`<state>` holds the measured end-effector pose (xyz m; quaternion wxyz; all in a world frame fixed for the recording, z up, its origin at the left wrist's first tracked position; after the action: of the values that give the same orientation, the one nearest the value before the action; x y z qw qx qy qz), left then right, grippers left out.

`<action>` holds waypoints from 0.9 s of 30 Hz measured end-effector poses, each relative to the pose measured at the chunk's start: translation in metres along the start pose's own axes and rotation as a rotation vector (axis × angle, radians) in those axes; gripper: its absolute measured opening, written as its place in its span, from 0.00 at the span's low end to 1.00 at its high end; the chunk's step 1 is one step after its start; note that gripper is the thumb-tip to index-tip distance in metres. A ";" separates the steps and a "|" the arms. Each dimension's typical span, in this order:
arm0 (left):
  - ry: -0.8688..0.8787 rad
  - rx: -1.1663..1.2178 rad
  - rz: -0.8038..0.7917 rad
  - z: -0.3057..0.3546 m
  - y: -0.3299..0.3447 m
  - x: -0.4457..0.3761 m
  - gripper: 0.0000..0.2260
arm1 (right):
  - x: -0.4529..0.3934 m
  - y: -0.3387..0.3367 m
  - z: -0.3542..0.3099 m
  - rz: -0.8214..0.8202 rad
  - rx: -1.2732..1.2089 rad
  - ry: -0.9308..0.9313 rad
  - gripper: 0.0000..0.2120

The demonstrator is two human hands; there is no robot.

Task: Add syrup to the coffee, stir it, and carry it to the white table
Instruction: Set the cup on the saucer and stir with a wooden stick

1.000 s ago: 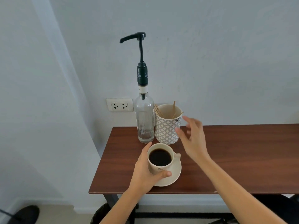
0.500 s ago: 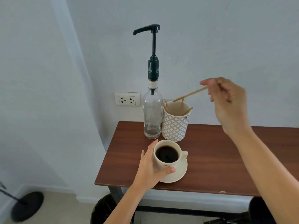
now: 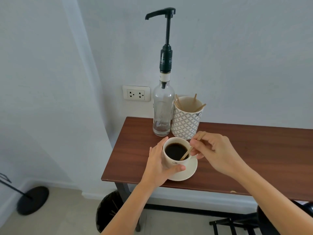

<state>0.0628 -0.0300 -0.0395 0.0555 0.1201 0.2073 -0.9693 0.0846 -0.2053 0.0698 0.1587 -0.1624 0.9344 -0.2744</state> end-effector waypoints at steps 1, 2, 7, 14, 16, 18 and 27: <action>-0.002 -0.003 0.002 -0.002 0.000 0.000 0.39 | -0.002 0.005 -0.004 -0.010 -0.016 -0.014 0.06; -0.004 -0.004 0.003 -0.003 -0.001 0.001 0.40 | -0.006 0.010 -0.009 -0.011 -0.015 -0.037 0.06; -0.002 -0.013 0.007 -0.001 -0.002 0.001 0.36 | -0.032 0.011 -0.016 0.066 0.234 -0.195 0.07; 0.011 -0.010 0.010 0.000 -0.003 0.001 0.36 | -0.020 0.011 -0.016 0.003 0.224 -0.095 0.10; 0.010 -0.019 0.009 -0.002 -0.002 0.002 0.38 | -0.024 0.025 -0.023 0.005 0.156 -0.141 0.09; 0.007 -0.023 0.008 -0.001 -0.003 0.001 0.37 | -0.033 0.027 -0.024 0.047 0.191 -0.191 0.09; 0.011 -0.007 0.004 -0.001 -0.001 0.001 0.38 | -0.022 0.021 -0.025 -0.017 0.240 -0.161 0.10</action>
<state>0.0619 -0.0283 -0.0402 0.0565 0.1258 0.2107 -0.9678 0.0900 -0.1684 0.0830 0.2491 -0.1715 0.8778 -0.3713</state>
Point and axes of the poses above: each hand's wrist, its own x-axis away from the middle knuckle, its own y-axis out of the palm, z = x × y, the point moved 5 cm from there along -x, towards the middle knuckle
